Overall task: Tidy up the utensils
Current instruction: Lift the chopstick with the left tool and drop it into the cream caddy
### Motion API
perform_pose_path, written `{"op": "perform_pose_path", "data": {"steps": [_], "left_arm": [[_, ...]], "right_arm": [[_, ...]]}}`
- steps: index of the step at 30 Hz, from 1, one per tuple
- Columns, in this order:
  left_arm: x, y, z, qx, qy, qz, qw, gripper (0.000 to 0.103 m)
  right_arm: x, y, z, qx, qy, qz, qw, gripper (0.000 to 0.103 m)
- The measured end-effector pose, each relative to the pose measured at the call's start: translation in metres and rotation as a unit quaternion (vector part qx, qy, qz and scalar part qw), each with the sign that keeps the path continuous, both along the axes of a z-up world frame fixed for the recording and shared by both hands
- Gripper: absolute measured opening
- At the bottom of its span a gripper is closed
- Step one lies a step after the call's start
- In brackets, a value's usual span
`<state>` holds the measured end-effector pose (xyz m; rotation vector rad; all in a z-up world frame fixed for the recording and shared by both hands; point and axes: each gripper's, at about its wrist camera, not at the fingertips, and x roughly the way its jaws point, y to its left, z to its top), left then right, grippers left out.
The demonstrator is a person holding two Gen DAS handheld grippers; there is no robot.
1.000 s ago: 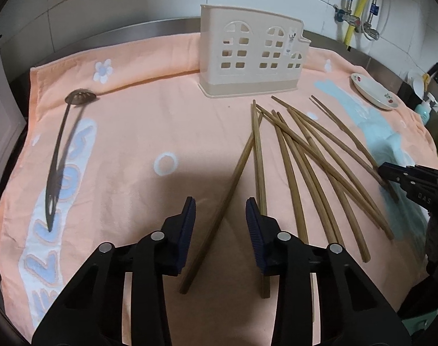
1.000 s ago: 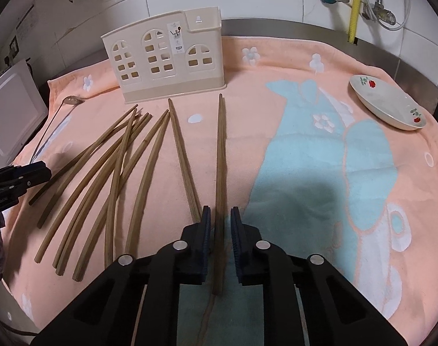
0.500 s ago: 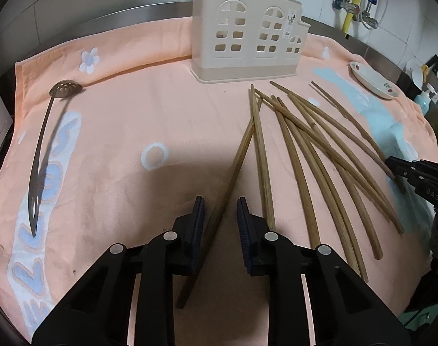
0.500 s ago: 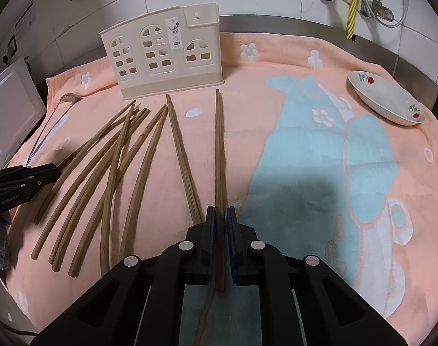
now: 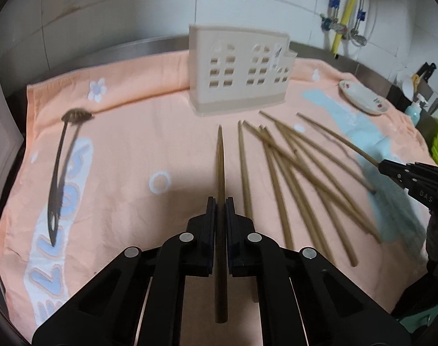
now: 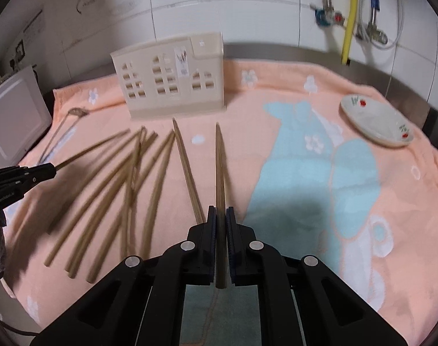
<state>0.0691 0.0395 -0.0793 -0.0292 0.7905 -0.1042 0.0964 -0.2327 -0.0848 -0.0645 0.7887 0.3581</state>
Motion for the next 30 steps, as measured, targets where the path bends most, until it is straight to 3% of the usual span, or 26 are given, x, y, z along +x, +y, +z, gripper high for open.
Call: {"op": "perform_pose_path", "data": {"steps": [14,22,30], "left_arm": [[0.002,0.002,0.059,-0.018,-0.053,-0.010,0.9984,0.005],[0.017,-0.007,0.114,-0.003,-0.101,-0.032,0.9944,0.005],[0.049,-0.020,0.179,0.015,-0.165,-0.041,0.9853,0.005]], "right_arm": [[0.016,0.016,0.089,0.018,-0.088,0.039,0.995,0.007],[0.041,0.031,0.149,0.001,-0.140,0.065,0.988,0.007],[0.079,0.050,0.202,0.019,-0.177,0.073,0.981,0.007]]}}
